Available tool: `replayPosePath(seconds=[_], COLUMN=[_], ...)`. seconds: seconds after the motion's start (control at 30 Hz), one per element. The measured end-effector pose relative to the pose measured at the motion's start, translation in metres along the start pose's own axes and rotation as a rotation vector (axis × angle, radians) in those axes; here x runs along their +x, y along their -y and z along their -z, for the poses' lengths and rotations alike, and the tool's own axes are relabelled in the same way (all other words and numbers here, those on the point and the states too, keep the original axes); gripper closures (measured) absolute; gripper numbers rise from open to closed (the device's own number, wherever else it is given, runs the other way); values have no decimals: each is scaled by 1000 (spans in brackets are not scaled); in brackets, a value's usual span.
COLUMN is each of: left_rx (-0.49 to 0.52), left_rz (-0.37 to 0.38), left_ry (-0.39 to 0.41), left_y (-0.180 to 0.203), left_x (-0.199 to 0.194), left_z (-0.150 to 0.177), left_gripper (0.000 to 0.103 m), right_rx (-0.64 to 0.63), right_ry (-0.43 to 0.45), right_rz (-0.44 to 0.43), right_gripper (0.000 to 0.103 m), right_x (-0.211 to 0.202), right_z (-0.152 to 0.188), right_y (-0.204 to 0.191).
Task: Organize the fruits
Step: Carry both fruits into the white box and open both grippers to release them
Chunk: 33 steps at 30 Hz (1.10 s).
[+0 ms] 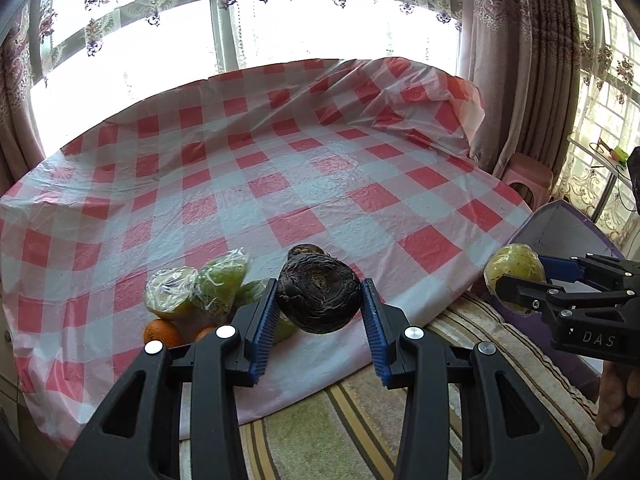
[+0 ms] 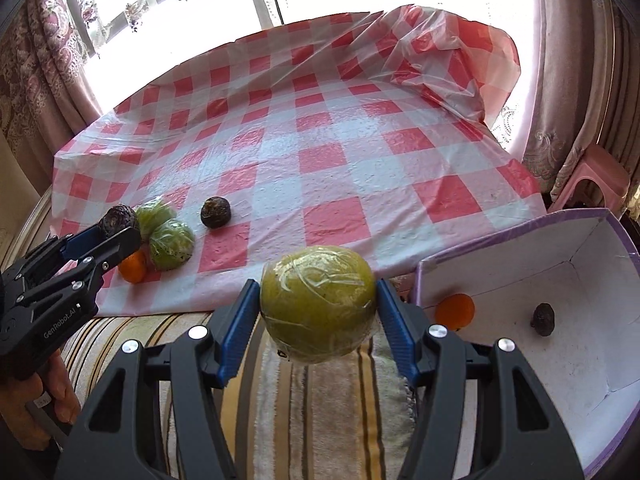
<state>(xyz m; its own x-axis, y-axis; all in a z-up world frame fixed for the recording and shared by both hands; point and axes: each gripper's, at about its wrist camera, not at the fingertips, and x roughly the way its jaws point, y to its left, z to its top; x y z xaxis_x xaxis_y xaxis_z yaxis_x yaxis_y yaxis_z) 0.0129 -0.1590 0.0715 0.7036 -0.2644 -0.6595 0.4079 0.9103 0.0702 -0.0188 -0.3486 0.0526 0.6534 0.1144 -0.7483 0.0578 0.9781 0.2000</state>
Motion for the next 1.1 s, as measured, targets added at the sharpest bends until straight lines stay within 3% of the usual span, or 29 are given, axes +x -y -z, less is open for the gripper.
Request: replayPosePath(seconds=[0.37, 0.6, 0.83, 1.1], left_rx=[131, 203, 298, 435], left_rz=[95, 158, 240, 339], left_ry=[-27, -24, -17, -90], left_y=[67, 105, 154, 216], left_x=[16, 22, 32, 62], left_z=[-5, -10, -17, -13], left_gripper=[64, 64, 64, 64], right_rx=[59, 94, 111, 108], right_ry=[4, 3, -56, -161], right_rz=[101, 234, 336, 421], right_gripper=[43, 43, 43, 43], right_x=[-17, -27, -17, 3], right_z=[7, 12, 18, 23], right_y=[59, 107, 149, 181])
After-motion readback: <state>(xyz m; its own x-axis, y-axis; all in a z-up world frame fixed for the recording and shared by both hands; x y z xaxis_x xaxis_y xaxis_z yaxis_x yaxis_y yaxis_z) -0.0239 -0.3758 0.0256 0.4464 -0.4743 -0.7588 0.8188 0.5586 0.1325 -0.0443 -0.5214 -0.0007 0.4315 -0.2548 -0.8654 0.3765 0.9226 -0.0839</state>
